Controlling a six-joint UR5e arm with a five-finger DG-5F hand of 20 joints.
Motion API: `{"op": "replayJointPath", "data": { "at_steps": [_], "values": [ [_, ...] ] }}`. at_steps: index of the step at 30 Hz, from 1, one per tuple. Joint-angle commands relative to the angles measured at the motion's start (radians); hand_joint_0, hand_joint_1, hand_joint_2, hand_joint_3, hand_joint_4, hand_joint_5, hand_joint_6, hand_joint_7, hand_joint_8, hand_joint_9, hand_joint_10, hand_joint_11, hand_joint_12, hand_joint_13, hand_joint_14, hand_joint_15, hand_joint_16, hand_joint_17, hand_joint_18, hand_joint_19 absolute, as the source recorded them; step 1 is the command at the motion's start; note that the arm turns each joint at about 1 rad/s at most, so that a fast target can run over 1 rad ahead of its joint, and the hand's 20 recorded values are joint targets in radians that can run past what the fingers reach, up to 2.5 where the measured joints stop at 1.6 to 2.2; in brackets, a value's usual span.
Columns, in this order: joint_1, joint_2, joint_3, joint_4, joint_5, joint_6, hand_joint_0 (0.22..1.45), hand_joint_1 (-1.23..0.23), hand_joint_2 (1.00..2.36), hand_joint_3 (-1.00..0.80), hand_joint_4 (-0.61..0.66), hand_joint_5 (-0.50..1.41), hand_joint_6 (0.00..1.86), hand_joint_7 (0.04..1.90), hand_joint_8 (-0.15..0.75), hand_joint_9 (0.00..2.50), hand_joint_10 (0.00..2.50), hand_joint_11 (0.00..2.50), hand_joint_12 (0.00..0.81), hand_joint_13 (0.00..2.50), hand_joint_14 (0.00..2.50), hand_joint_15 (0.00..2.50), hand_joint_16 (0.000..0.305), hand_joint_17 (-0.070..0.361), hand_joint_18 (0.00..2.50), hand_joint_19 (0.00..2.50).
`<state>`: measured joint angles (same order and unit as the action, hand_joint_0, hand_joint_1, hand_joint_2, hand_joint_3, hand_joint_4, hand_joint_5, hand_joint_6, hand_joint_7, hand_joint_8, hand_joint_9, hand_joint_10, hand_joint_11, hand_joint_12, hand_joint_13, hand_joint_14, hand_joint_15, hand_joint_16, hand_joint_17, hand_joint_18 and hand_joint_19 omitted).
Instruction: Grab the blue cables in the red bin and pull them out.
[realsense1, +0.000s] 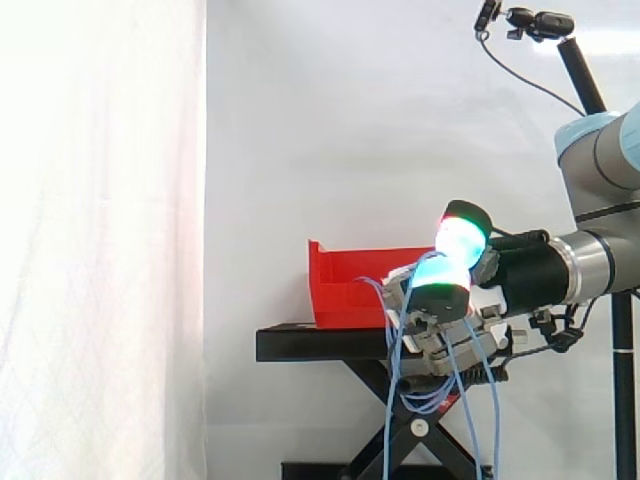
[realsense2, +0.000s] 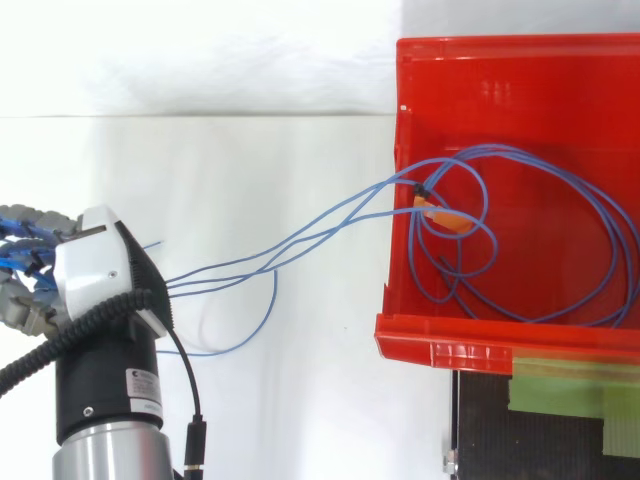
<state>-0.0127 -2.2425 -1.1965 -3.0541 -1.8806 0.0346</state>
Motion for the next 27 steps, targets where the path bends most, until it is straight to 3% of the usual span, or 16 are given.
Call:
{"op": "replayJointPath", "data": {
  "at_steps": [1, 27],
  "values": [
    [-0.001, 0.0, 0.0, 0.0, 0.0, 0.0, 0.96, -0.94, 1.0, -1.0, 0.06, 0.98, 0.22, 0.93, 0.24, 1.23, 0.03, 1.08, 0.285, 1.19, 1.99, 1.4, 0.039, 0.088, 1.29, 1.78],
    [-0.001, 0.0, 0.0, 0.0, 0.0, 0.0, 0.96, -0.94, 1.0, -1.0, 0.06, 0.98, 0.22, 0.93, 0.244, 1.23, 0.03, 1.08, 0.289, 1.21, 1.94, 1.4, 0.04, 0.089, 1.28, 1.77]
  ]
}}
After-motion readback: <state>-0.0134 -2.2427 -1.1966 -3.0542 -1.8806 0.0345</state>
